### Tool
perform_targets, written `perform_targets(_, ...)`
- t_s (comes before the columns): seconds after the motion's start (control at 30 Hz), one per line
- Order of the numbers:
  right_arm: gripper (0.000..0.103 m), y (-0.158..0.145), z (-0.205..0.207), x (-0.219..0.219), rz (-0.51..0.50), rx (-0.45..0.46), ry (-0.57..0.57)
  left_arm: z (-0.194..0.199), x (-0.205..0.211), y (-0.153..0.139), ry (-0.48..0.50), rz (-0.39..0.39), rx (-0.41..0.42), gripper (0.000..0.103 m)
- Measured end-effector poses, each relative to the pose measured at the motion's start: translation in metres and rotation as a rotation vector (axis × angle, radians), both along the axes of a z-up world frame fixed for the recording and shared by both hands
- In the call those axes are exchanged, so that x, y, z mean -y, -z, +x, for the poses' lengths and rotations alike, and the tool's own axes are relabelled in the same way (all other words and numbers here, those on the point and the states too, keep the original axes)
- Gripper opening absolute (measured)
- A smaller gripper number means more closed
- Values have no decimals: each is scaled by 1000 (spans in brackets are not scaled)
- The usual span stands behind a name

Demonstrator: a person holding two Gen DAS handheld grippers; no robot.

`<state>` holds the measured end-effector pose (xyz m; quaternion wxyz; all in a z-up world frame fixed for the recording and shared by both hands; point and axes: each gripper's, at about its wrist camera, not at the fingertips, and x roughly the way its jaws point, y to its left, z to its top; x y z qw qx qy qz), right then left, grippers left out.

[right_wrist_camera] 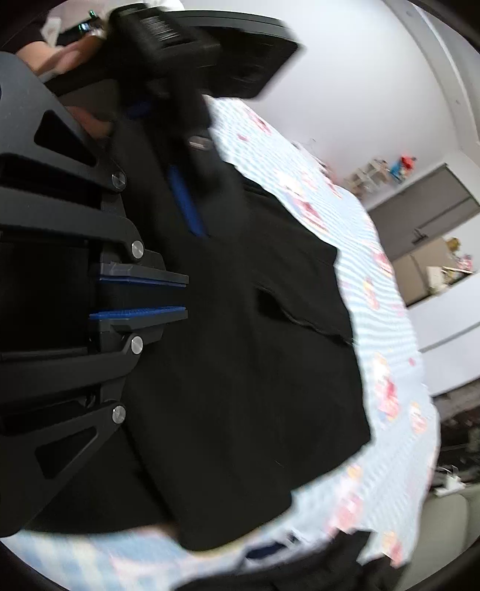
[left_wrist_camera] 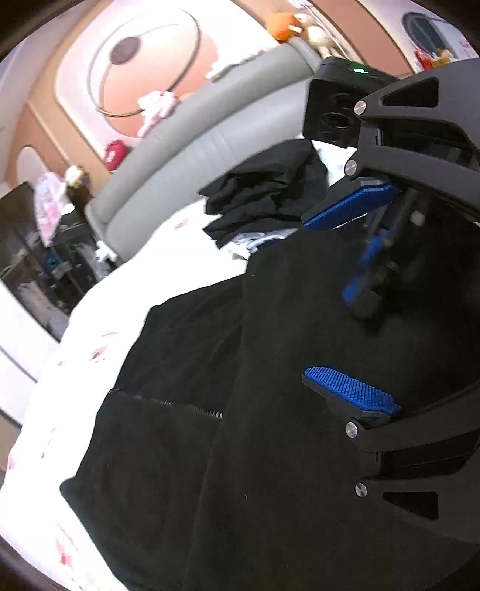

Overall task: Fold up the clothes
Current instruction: 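Grasp the jacket fold with the right gripper and lift it toward the left gripper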

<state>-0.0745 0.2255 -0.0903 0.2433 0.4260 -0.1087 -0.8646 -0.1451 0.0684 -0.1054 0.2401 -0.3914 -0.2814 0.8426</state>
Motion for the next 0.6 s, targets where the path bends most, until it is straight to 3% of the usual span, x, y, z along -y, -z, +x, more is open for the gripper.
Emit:
perform_targets(0.1, 12, 9, 6, -7, -17, 39, 19, -1, -9, 1, 28, -47, 3, 78)
perform_targets(0.17, 21, 10, 9, -26, -56, 63, 75, -2, -12, 2, 52, -44, 5, 78)
perform_targets(0.23, 36, 14, 9, -58, -116, 105, 186, -7, -21, 2, 77, -54, 9, 78)
perform_targets(0.3, 42, 24, 4, -96, -244, 169, 310, -14, -35, -1, 108, -84, 7, 78)
perform_targets(0.33, 52, 32, -2, -116, -320, 207, 373, -16, -42, -2, 120, -97, 6, 78)
perform_targets(0.43, 62, 47, -25, -151, -424, 277, 482, -21, -56, -1, 147, -128, 17, 78)
perform_targets(0.47, 67, 50, -33, -156, -438, 285, 497, -22, -58, 1, 154, -134, 24, 78)
perform_targets(0.53, 89, 57, -51, -155, -428, 304, 514, -23, -55, 8, 157, -131, 47, 78)
perform_targets(0.6, 91, 63, -66, -149, -387, 313, 511, -26, -51, 15, 141, -116, 78, 78)
